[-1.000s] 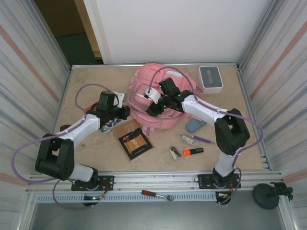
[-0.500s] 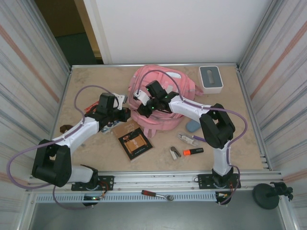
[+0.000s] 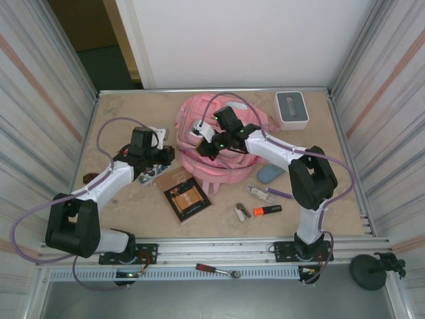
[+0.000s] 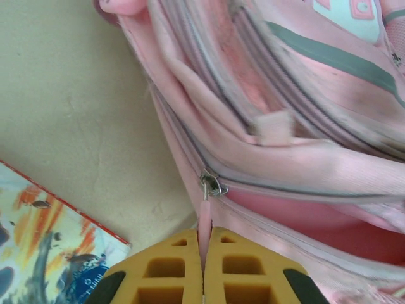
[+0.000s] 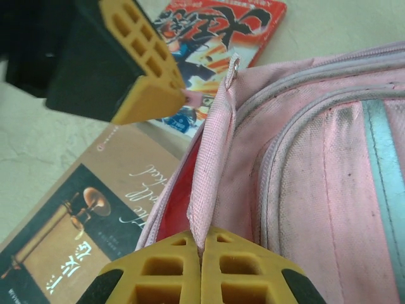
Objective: Pack the student bag
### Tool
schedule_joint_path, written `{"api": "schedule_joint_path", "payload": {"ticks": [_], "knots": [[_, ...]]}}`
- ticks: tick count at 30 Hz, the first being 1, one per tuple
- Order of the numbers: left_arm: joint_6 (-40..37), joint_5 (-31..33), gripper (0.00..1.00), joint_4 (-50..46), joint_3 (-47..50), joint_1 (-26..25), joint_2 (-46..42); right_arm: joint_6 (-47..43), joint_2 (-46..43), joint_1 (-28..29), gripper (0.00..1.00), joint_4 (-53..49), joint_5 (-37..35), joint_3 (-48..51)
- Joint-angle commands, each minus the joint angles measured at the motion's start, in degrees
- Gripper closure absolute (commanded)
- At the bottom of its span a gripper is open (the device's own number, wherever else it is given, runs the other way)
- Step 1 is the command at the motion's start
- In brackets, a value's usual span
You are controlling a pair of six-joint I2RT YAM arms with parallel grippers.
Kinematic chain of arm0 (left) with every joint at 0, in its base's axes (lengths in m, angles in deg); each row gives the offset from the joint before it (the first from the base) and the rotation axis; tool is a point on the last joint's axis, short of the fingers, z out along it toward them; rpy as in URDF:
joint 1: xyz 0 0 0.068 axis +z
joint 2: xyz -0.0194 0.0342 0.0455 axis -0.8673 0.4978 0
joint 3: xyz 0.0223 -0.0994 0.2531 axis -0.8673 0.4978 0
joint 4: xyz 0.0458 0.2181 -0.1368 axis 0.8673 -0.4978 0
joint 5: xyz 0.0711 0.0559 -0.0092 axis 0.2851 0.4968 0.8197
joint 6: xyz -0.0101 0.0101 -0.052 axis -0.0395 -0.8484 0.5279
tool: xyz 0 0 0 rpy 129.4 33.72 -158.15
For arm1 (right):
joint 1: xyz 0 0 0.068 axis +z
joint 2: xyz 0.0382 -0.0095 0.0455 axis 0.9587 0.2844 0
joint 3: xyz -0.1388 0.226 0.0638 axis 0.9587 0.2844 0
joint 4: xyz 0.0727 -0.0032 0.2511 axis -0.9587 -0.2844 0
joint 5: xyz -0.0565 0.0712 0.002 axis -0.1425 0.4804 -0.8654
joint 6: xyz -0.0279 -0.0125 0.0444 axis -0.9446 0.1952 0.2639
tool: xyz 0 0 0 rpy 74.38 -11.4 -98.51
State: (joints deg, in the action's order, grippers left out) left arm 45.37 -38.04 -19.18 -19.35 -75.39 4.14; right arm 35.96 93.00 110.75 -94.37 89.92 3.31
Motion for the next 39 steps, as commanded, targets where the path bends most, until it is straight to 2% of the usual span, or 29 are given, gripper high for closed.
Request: {"api": "schedule_joint_path", "payload": {"ticks": [1,8,16,24,26,29,31,34,39], "knots": [[-1.0,4.3,1.0,0.3,-2.4,2.9,1.4,-2.7,-4.2,-2.1,1.0,-2.0,4.2,0.0],[0.0,2.6,1.0,2.1,-6.4,6.3,7.0,-3.3,-6.1,-4.5,1.0,-2.0,10.4,-1.3],[3.8,1.0,1.0,7.1,-13.1,8.7,17.7,-3.9,-5.3,-5.4,1.0,-4.0,16.1,-5.1],[7.7,2.3,1.0,10.1,-22.4,9.1,29.3,-2.3,-2.3,-5.0,1.0,-5.1,15.8,-10.8],[8.0,2.6,0.93,10.6,-22.8,9.4,29.3,-0.5,-1.9,-5.0,1.0,-4.7,12.6,-11.7],[8.5,3.1,0.69,11.0,-20.7,10.1,26.0,1.6,-0.9,-5.1,1.0,-5.6,4.6,-13.8],[9.0,4.1,0.58,10.1,-18.0,10.7,21.9,3.3,0.3,-5.2,1.0,-6.2,-1.5,-16.0],[10.3,5.1,0.5,8.8,-12.0,11.3,14.9,5.8,1.9,-5.4,1.0,-6.4,-7.7,-19.4],[15.8,1.4,0.37,11.7,3.2,10.7,1.0,10.4,4.9,-5.4,1.0,-6.9,-16.8,-25.5]]}}
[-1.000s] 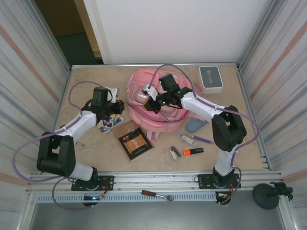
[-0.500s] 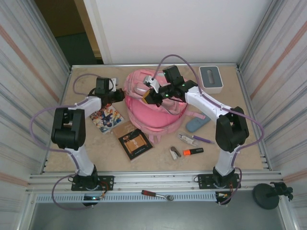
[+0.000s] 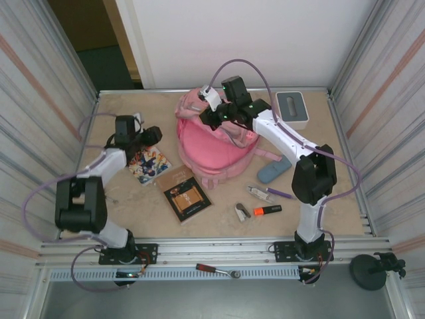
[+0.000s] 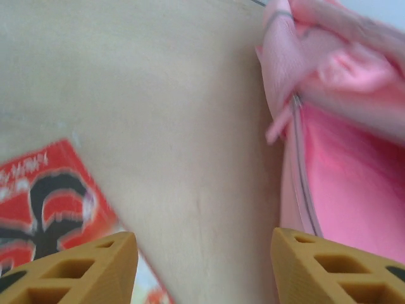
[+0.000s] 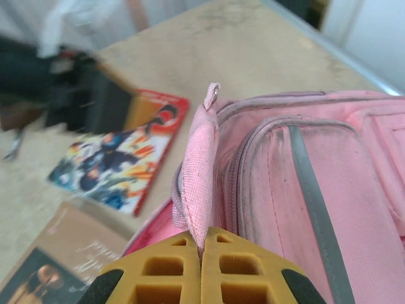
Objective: Pack the student bag
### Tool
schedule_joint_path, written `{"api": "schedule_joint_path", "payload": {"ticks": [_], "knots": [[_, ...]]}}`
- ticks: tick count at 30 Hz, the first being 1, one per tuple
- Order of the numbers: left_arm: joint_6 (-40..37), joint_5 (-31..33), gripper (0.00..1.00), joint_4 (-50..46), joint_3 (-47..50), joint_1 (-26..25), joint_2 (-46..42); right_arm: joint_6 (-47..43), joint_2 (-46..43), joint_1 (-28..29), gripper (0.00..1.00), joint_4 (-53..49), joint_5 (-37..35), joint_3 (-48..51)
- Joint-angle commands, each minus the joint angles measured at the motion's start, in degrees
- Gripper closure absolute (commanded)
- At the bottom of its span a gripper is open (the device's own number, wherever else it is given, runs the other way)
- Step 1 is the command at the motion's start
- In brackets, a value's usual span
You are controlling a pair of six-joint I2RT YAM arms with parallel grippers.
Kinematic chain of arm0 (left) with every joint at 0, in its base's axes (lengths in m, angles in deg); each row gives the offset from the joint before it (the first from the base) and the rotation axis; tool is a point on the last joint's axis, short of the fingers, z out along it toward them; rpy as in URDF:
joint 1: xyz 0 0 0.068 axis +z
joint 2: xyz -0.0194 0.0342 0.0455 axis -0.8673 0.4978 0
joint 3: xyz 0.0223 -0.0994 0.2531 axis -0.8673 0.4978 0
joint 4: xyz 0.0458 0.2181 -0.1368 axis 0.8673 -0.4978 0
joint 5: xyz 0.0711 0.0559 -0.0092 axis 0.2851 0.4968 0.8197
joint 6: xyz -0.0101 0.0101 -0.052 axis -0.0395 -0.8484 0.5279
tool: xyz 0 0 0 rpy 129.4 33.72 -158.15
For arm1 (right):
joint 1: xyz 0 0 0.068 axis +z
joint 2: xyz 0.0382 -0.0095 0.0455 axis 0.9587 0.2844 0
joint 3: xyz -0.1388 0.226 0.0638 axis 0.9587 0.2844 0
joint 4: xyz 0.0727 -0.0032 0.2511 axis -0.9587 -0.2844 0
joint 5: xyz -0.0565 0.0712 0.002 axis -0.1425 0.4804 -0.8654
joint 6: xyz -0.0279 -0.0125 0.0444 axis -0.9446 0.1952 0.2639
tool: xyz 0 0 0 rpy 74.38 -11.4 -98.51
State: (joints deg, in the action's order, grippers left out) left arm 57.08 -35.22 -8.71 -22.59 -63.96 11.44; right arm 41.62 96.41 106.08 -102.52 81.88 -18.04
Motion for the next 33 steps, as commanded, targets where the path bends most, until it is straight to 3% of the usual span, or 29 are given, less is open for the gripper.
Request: {"api": "schedule_joint_path", "payload": {"ticks": [1,9,11,16,20,23,26,33], "knots": [[4.7,-0.7,0.34,0.9,8.5,-1.2,-8.8,5.4,2.0,-0.7,1.0,1.1,-10.3,-6.2],[4.2,11.8,0.18,-13.1,18.8,-8.7,-26.6,5.9,4.9,0.3,0.96,1.1,-9.3,-3.3],[4.6,11.2,0.18,-14.4,20.0,-9.1,-28.0,6.1,5.2,0.7,0.89,1.1,-10.6,-0.3],[8.5,6.0,0.15,-13.4,24.6,-10.4,-30.0,8.7,2.8,2.0,0.57,-1.7,-13.4,5.1],[9.3,10.0,0.13,-15.8,26.5,-14.6,-31.8,13.0,-8.0,5.6,0.41,0.3,-19.5,18.8],[10.8,8.0,0.12,-15.0,28.5,-15.3,-31.5,20.6,-14.8,9.5,0.35,6.8,-15.2,32.9],[11.8,5.1,0.13,-14.1,29.6,-16.5,-30.5,29.3,-15.4,12.5,0.25,12.1,-10.4,41.8],[13.0,0.5,0.25,-10.8,31.1,-19.6,-26.8,37.8,-7.3,16.4,0.23,20.9,-5.6,43.8]]}}
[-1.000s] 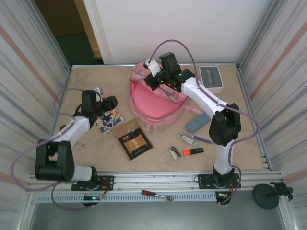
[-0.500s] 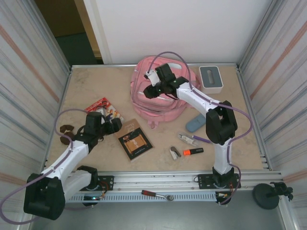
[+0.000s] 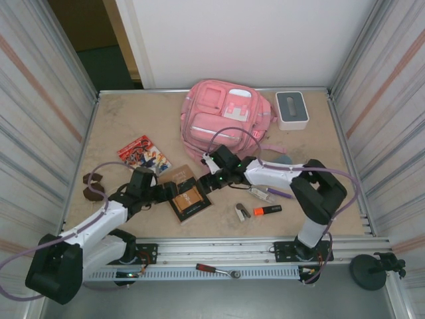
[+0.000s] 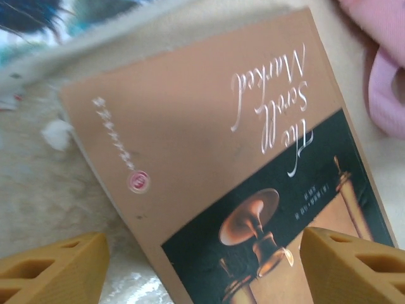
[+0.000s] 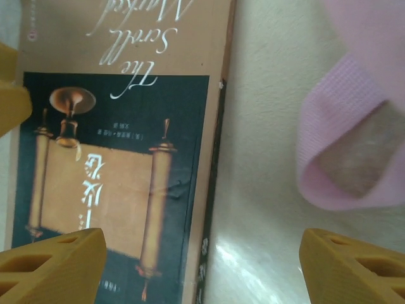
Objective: Pack the student bag
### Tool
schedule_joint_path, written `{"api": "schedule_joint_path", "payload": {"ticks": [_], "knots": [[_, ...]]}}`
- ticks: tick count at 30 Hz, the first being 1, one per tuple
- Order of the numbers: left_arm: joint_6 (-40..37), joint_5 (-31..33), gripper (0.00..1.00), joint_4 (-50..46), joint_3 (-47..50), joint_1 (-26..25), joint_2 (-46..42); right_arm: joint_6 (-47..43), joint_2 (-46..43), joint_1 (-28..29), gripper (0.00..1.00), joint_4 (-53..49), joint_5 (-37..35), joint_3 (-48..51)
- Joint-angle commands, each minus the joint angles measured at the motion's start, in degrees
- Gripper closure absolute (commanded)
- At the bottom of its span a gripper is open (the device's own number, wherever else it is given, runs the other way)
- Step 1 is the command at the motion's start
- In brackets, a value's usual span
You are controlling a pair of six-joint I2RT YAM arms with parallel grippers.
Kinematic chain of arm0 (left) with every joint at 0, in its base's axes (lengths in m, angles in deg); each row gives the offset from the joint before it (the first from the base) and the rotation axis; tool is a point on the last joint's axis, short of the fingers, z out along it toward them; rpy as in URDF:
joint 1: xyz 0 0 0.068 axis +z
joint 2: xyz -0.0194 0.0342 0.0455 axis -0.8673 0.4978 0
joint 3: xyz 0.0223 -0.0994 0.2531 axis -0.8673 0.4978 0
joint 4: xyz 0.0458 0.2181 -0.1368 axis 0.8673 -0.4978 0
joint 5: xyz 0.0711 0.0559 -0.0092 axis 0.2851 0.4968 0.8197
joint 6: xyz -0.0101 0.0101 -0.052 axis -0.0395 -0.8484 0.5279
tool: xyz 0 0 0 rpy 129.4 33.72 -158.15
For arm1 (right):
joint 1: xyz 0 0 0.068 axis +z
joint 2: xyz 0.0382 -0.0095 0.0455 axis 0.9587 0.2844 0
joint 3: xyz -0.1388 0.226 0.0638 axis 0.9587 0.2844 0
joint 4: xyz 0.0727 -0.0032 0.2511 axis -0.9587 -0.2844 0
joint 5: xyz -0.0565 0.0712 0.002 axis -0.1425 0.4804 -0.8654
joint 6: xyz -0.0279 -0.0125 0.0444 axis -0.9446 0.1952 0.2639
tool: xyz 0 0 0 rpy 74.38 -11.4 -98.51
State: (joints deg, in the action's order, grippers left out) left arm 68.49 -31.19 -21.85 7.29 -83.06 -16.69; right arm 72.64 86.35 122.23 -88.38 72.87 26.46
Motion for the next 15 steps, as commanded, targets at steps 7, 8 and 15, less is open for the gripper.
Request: {"api": "schedule_joint_path", "payload": {"ticks": [7,8,15], "knots": [[4.0,-4.8,0.45,7.0,4.0,-3.7,2.7,11.0,7.7,1.7,0.33,11.5,6.8,-1.9],[4.4,-5.4,0.49,8.2,4.6,-3.8,2.5,11.7,8.1,1.8,0.35,12.4,7.4,-1.8],[5.3,-7.8,0.7,11.8,5.9,-3.8,0.7,18.5,6.6,1.9,0.56,21.9,10.8,2.6]]}}
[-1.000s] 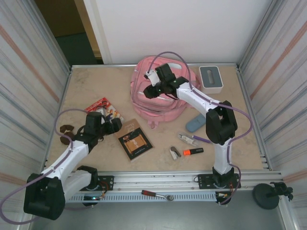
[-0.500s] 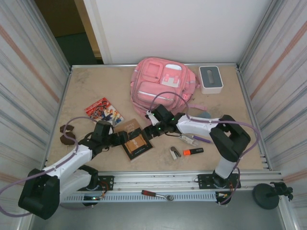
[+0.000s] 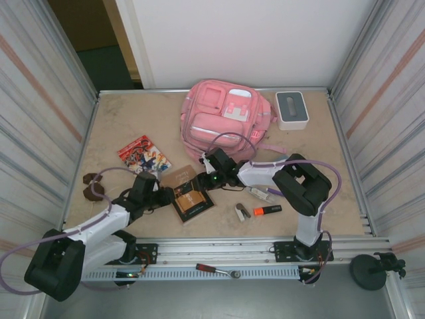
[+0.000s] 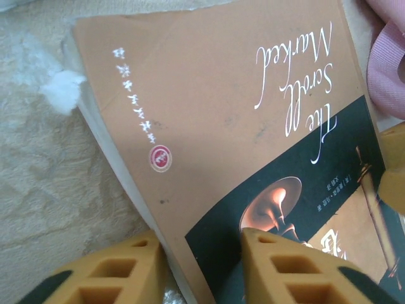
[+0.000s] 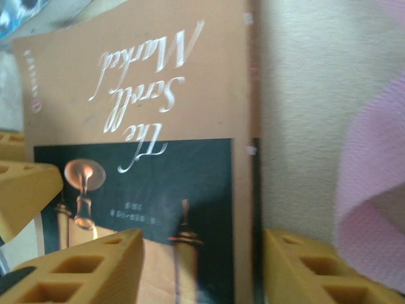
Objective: Pack the student bag
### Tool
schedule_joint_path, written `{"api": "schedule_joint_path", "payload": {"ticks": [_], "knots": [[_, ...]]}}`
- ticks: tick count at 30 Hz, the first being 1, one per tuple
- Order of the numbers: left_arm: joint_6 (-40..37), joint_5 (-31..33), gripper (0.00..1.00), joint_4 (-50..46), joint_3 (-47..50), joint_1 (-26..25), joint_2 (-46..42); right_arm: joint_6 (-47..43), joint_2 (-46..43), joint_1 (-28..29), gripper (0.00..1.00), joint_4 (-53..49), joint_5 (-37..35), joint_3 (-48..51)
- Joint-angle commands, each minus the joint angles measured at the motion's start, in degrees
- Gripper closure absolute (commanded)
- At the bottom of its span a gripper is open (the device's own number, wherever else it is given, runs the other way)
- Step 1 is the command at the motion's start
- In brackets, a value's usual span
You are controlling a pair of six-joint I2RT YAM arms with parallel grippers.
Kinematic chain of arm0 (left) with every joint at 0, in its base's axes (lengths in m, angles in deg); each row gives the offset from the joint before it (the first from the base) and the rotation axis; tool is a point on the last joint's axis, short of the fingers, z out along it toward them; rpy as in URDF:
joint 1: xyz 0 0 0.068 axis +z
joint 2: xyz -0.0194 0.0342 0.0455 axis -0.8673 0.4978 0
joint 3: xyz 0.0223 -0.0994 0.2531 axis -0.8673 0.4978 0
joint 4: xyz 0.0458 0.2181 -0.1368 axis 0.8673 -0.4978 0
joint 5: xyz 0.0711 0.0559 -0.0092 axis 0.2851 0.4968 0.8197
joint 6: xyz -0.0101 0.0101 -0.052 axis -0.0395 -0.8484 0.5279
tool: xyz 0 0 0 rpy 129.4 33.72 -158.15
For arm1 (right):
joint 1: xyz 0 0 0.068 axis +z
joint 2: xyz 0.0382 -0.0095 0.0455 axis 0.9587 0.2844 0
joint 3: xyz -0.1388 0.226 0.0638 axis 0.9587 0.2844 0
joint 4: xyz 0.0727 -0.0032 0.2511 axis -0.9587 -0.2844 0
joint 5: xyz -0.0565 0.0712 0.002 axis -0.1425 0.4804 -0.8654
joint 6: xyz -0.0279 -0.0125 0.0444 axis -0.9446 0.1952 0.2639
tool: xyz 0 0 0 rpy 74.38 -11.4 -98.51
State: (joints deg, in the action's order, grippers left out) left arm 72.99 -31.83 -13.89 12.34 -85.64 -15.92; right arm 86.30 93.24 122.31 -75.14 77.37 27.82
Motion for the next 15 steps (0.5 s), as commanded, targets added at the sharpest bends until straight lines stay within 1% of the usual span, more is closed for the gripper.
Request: {"api": "schedule_joint_path", "payload": {"ticks": [1,3,9,11,12,15], "knots": [[1.0,-7.2,0.72,4.1,1.1,-1.2,-0.1,5.5,-1.1,1.7,0.58,9.7,6.4,2.0],[1.3,-7.3,0.77,5.0,1.5,-1.2,-0.4,6.6,-2.8,1.2,0.61,11.2,6.4,3.0],[2.3,-9.2,0.92,8.5,2.2,-1.2,-1.5,7.4,-5.0,0.4,0.63,10.4,4.7,4.6],[2.4,-9.8,0.98,9.2,2.2,-1.1,-3.0,7.4,-5.4,-0.2,0.6,9.6,3.6,5.7],[2.3,-10.0,1.0,9.3,2.2,-1.1,-3.9,7.3,-5.7,-0.6,0.58,9.4,3.2,6.2],[2.3,-11.6,1.0,11.3,2.8,-0.8,-7.7,6.1,-7.1,-2.5,0.48,8.7,3.3,7.9]]}}
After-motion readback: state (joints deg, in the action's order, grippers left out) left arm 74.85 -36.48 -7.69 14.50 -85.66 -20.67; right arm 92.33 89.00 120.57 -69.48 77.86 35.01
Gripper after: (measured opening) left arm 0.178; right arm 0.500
